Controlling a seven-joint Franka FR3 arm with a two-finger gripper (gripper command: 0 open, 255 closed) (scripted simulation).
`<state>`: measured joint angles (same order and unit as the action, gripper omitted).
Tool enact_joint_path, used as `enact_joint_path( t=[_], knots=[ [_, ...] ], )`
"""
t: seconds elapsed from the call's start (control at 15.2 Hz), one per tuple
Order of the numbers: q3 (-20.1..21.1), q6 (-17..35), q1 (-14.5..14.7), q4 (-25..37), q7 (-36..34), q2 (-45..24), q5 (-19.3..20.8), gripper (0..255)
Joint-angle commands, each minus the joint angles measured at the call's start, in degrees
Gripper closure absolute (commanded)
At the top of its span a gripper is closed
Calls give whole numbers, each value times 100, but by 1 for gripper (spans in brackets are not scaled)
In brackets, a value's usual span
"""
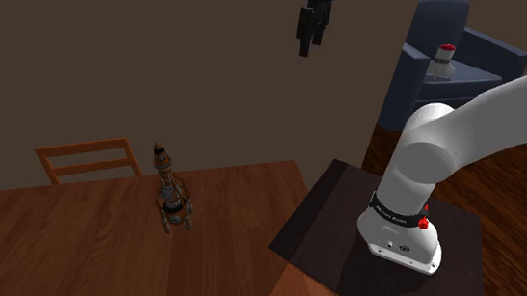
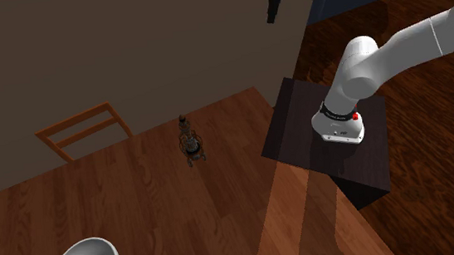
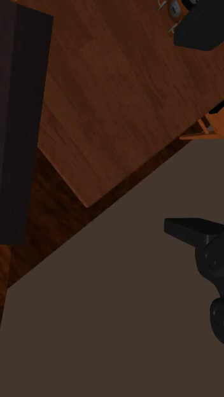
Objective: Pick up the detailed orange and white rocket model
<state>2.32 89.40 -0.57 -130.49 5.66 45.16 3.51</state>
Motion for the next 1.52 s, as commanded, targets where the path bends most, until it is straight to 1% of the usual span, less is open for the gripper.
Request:
enact_joint_path(
  t=[0.0, 0.4, 0.73, 1.12, 1.45],
  knots=[
    [0, 0, 0, 0, 0, 0, 0, 0],
    [508, 810, 157, -550, -693, -293, -424, 0],
    [955, 1540, 285, -814, -1251, -755, -737, 0],
    [1510, 2448, 396, -882, -1921, -1566, -995, 0],
    [1977, 3186, 428, -724, -2519, -2429, -1031, 0]
  ],
)
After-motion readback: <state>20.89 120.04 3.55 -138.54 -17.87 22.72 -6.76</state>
